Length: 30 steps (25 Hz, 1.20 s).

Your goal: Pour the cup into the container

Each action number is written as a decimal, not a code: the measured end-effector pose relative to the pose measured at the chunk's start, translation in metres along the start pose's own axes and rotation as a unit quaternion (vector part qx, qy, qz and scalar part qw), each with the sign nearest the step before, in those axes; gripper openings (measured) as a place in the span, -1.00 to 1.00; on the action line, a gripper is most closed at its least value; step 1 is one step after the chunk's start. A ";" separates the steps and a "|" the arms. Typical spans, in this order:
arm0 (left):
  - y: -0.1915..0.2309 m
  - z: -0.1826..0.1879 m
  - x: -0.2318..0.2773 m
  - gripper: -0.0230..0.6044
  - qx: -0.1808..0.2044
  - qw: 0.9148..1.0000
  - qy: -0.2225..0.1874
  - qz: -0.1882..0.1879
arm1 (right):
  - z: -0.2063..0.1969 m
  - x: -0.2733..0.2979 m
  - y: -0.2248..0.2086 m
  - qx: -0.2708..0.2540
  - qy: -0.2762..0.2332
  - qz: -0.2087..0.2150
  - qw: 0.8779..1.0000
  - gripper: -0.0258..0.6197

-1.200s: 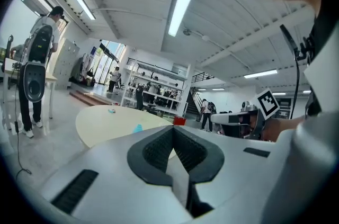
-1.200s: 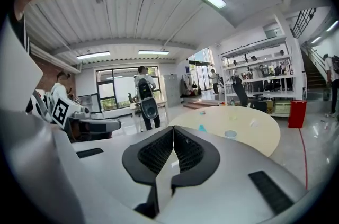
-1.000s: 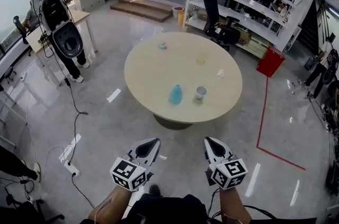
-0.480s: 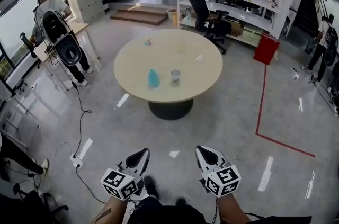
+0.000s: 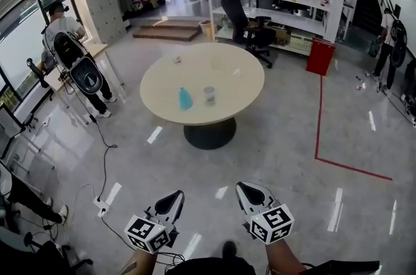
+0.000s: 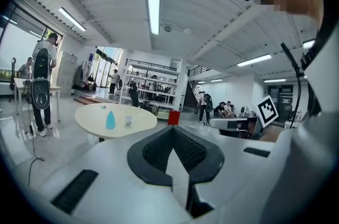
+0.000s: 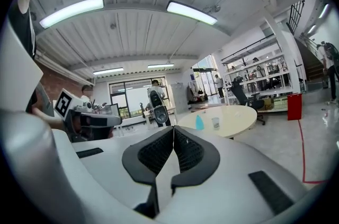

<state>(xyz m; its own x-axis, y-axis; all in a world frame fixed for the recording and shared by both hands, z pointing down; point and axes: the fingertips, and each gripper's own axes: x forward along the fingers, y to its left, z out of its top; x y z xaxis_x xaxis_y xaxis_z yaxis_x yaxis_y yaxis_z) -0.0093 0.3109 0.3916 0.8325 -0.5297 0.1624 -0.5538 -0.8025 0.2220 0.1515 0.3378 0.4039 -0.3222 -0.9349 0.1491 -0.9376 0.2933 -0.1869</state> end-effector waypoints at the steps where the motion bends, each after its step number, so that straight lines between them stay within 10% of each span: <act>1: -0.003 -0.003 -0.006 -0.93 0.001 1.000 -0.001 0.000 | -0.003 -0.002 0.006 -0.002 0.002 0.001 1.000 -0.90; 20: 0.005 -0.079 -0.249 -0.93 -0.021 1.000 -0.011 -0.007 | -0.050 -0.084 0.242 -0.003 0.002 -0.041 0.999 -0.90; 30: -0.054 -0.043 -0.270 -0.93 -0.007 0.999 -0.047 -0.025 | -0.016 -0.165 0.253 -0.035 -0.023 -0.055 0.998 -0.90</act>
<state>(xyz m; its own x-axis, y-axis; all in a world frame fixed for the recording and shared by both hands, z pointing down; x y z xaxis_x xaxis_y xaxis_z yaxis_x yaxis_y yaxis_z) -0.2045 0.5093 0.3773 0.8559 -0.5136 0.0607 -0.5120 -0.8247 0.2403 -0.0346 0.5693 0.3476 -0.2110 -0.9701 0.1198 -0.9745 0.1992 -0.1031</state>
